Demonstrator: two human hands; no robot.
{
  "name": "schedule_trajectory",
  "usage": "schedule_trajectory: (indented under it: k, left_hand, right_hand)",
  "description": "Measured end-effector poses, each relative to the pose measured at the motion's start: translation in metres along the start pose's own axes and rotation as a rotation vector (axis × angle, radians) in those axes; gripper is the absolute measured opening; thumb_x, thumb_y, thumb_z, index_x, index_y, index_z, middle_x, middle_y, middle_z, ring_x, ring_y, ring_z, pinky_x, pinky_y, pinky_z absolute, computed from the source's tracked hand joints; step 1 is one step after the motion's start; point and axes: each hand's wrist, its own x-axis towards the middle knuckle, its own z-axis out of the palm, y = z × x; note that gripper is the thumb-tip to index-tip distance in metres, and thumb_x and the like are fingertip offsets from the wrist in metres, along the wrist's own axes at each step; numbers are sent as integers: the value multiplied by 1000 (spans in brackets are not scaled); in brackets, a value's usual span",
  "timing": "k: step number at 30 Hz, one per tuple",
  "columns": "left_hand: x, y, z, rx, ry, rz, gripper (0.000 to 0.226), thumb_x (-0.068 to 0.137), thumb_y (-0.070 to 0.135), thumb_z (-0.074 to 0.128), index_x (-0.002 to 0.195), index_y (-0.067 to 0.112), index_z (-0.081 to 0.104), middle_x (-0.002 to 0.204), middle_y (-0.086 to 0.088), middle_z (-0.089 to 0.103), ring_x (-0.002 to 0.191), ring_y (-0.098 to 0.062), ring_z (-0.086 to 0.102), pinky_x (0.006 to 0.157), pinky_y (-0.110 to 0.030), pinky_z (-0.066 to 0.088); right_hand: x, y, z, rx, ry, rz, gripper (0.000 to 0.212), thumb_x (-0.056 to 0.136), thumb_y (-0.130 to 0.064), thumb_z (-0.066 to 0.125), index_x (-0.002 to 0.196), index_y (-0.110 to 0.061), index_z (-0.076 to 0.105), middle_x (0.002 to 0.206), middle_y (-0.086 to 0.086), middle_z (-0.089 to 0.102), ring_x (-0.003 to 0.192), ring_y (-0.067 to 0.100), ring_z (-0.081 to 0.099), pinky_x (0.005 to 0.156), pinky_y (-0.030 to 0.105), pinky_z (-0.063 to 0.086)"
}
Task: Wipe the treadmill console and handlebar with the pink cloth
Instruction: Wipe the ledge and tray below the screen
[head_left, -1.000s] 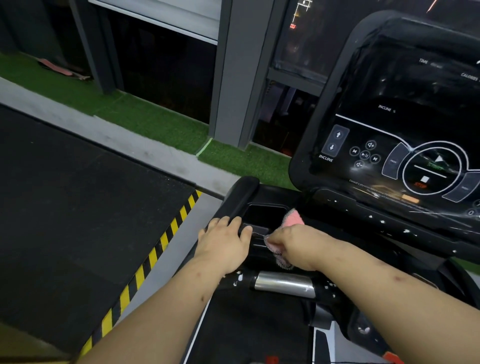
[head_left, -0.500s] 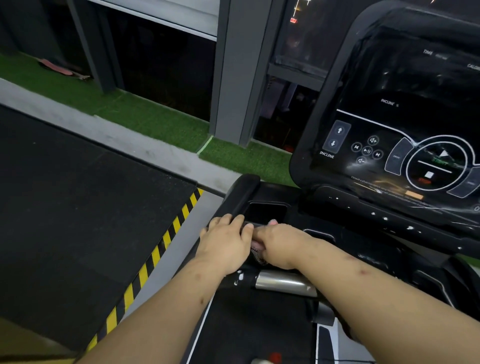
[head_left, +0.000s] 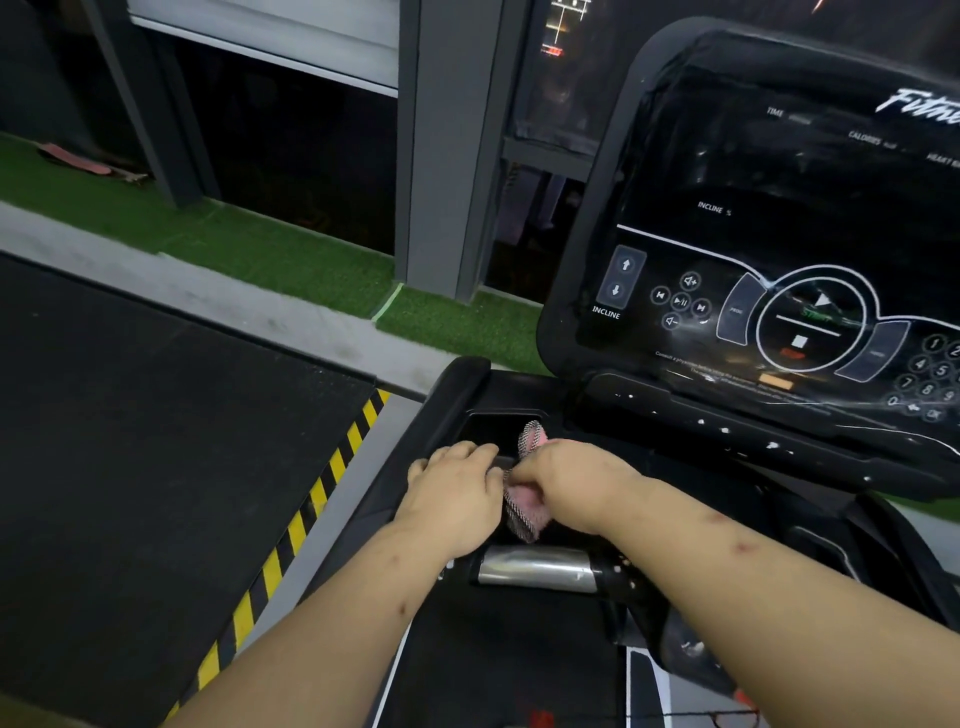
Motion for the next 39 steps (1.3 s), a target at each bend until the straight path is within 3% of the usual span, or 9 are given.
schedule_trajectory:
  k: [6,9,11,16,19,25,30,34,39]
  left_hand:
    - [-4,7,-13,-131,-11,85,57,94,24,57,149,32,47,148,10,48,138,-18,43,119,-42,31]
    - [-7,14,-20,-457,16,59,49,88,18,63,130,41,57,119,19,58,103,-6,62,86,-33,57]
    - [-5,18,-23,-585,47,31,43,86,22,69,119,47,57,106,19,65,89,-1,65,73,-24,55]
    - [5,25,-24,-766,129,-19,24,89,26,76,103,39,61,95,11,72,84,-1,66,66,-13,46]
    - [6,26,-31,-737,179,35,13,91,17,70,95,30,68,84,7,71,73,-2,62,61,-15,45]
    - [15,17,-34,-733,167,-52,13,89,16,65,96,26,62,88,0,72,81,-16,69,73,-39,57]
    - [22,15,-10,-669,37,-108,32,93,9,63,120,26,56,98,-2,72,81,-21,75,68,-45,65]
    - [26,22,-2,-384,47,-78,32,96,18,59,125,30,53,94,3,69,80,-18,69,75,-47,62]
    - [27,26,-3,-135,62,6,42,99,17,54,140,25,48,122,-4,62,104,-25,63,88,-46,56]
  right_hand:
    - [-2,13,-9,328,171,72,30,87,-19,63,114,-33,70,100,-6,70,95,15,65,86,33,55]
    - [-4,18,-15,515,247,134,25,88,-20,64,110,-32,67,100,-7,70,93,13,65,83,28,54]
    - [-5,19,-17,660,296,155,24,88,-19,71,109,-29,64,96,-5,69,86,11,63,75,21,49]
    - [-7,15,-19,899,341,149,59,84,-8,75,136,-27,55,100,-5,63,81,6,59,70,9,43]
    - [-10,16,-23,878,263,112,70,81,-12,76,143,-34,52,113,-6,65,87,2,60,75,12,44]
    - [-5,24,-21,735,279,256,22,78,-24,80,98,-26,70,86,-2,70,75,18,65,69,31,54]
    - [-5,23,-15,430,313,360,45,86,-14,64,129,-22,54,115,6,61,99,24,62,82,30,49]
    - [-9,18,-7,188,237,117,47,93,-22,61,140,-23,52,135,3,49,120,25,57,98,34,49]
    - [-9,10,8,125,-86,-16,72,104,-46,46,165,-19,18,172,2,16,157,20,14,128,37,16]
